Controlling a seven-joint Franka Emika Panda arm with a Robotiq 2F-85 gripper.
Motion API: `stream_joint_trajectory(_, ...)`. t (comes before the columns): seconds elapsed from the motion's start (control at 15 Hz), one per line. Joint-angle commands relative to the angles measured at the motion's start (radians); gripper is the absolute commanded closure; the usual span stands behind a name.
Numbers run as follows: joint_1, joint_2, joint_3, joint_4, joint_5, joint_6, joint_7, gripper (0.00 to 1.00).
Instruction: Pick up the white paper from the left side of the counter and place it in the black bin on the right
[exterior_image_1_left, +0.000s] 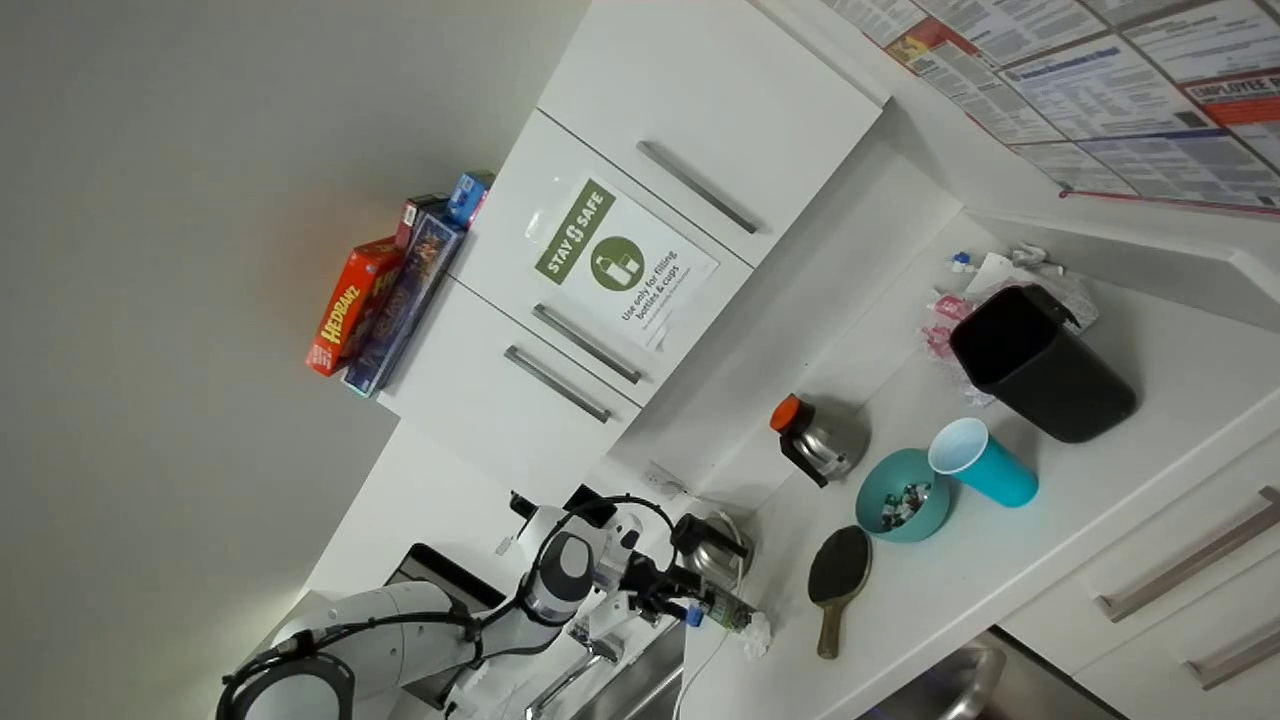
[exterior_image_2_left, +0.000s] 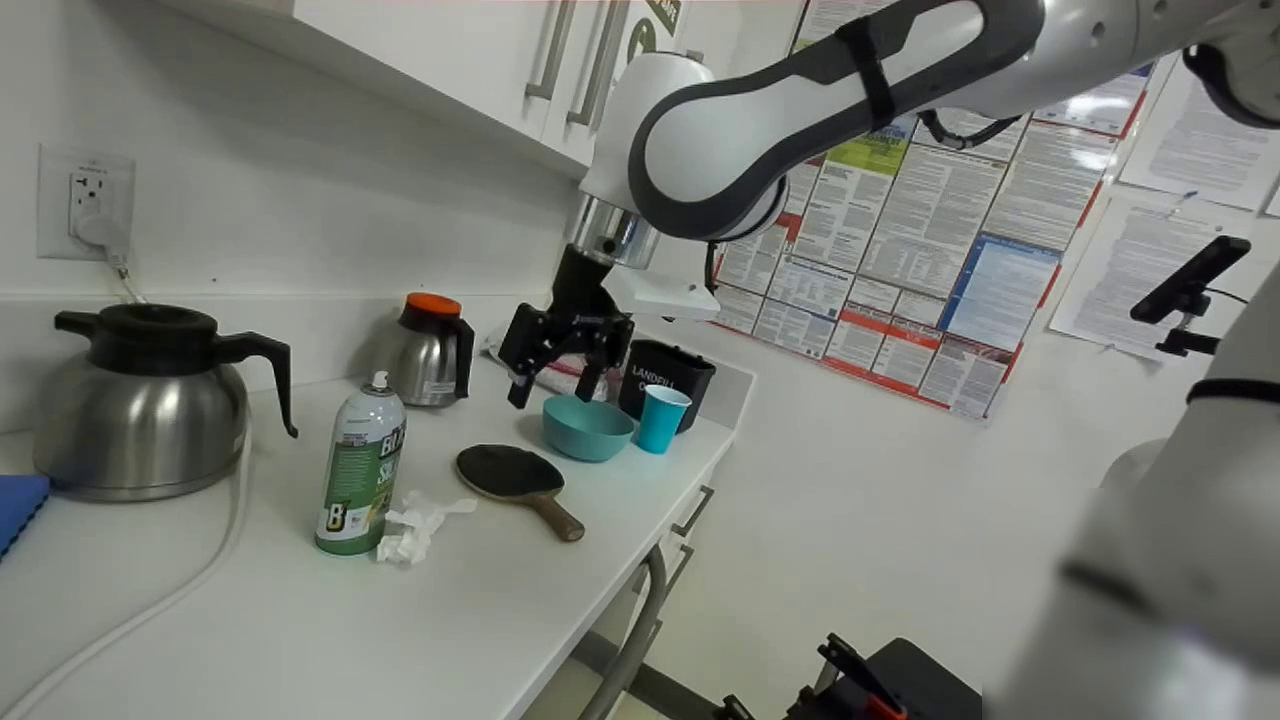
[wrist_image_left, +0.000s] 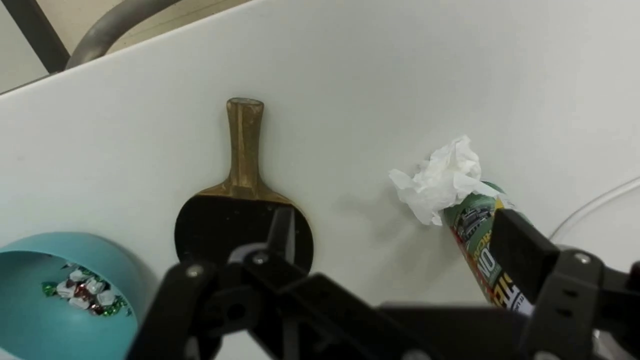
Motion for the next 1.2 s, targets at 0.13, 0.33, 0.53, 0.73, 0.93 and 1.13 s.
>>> stream_joint_trajectory(0.13, 0.001, 0.043, -0.02, 0.003, 0.01, 0.061, 0.019, 0.0)
stream_joint_trajectory(0.33, 0.002, 0.115, -0.032, 0.01, 0.01, 0.152, 0.034, 0.0)
stream_joint_trajectory(0.53, 0.005, 0.194, -0.049, 0.016, 0.027, 0.249, 0.031, 0.0)
stream_joint_trajectory(0.73, 0.006, 0.276, -0.057, 0.028, 0.091, 0.328, -0.005, 0.0)
stream_joint_trajectory(0.93, 0.002, 0.355, -0.041, 0.051, 0.17, 0.378, -0.063, 0.0)
stream_joint_trajectory(1.13, -0.006, 0.422, -0.013, 0.088, 0.238, 0.396, -0.132, 0.0)
